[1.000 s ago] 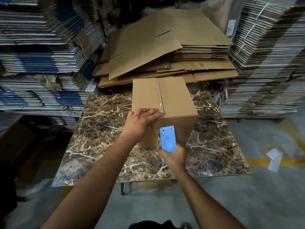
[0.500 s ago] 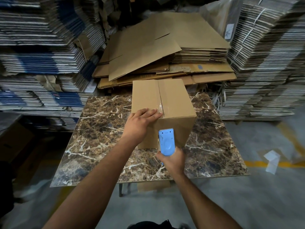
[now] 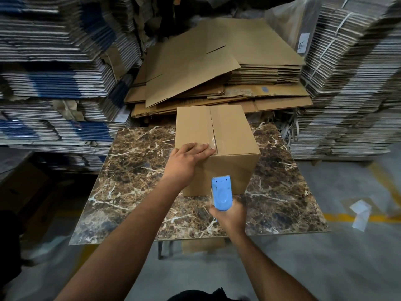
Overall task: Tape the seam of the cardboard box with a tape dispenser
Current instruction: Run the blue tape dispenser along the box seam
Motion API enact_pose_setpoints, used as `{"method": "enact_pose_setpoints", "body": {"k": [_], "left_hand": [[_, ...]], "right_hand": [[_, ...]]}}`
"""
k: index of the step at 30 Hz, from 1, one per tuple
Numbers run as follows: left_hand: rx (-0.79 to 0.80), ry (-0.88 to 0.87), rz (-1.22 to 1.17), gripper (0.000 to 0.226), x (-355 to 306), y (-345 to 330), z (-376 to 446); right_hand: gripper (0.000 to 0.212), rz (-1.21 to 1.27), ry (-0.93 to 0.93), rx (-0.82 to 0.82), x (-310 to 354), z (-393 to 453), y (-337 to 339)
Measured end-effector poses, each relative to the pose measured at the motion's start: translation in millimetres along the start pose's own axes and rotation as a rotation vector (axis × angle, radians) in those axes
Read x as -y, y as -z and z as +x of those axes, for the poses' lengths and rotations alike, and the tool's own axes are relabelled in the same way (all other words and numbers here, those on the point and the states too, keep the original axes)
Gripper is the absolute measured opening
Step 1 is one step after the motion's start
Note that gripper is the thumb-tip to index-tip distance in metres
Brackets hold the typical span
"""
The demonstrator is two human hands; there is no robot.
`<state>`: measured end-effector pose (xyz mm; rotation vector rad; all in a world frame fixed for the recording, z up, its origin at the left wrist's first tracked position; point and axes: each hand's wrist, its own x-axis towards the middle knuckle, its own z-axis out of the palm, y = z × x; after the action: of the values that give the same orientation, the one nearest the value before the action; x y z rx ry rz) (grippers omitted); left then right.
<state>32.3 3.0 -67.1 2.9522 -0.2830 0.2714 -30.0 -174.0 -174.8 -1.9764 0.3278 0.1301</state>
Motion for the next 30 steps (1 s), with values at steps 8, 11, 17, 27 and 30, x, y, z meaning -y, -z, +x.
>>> {"method": "enact_pose_setpoints", "body": {"k": [8, 11, 17, 27, 30], "left_hand": [[-0.028, -0.010, -0.007, 0.069, 1.9, -3.8, 2.0], [-0.059, -0.016, -0.017, 0.069, 2.5, -6.9, 0.9], [-0.063, -0.027, -0.010, 0.066, 1.8, -6.2, 0.9], [-0.070, -0.029, -0.027, 0.064, 2.8, -5.9, 2.7], [-0.097, -0.018, -0.018, 0.048, -0.3, -4.3, 5.0]], "right_hand": [[0.051, -0.057, -0.045, -0.055, 11.3, -0.5, -2.1], [0.057, -0.091, -0.058, -0.096, 19.9, -6.1, -1.0], [0.051, -0.170, -0.141, -0.091, 53.3, -14.9, 4.6], [0.034, -0.181, -0.209, 0.016, 86.3, -8.3, 22.4], [0.027, -0.185, -0.216, 0.047, 92.2, -7.7, 29.6]]}}
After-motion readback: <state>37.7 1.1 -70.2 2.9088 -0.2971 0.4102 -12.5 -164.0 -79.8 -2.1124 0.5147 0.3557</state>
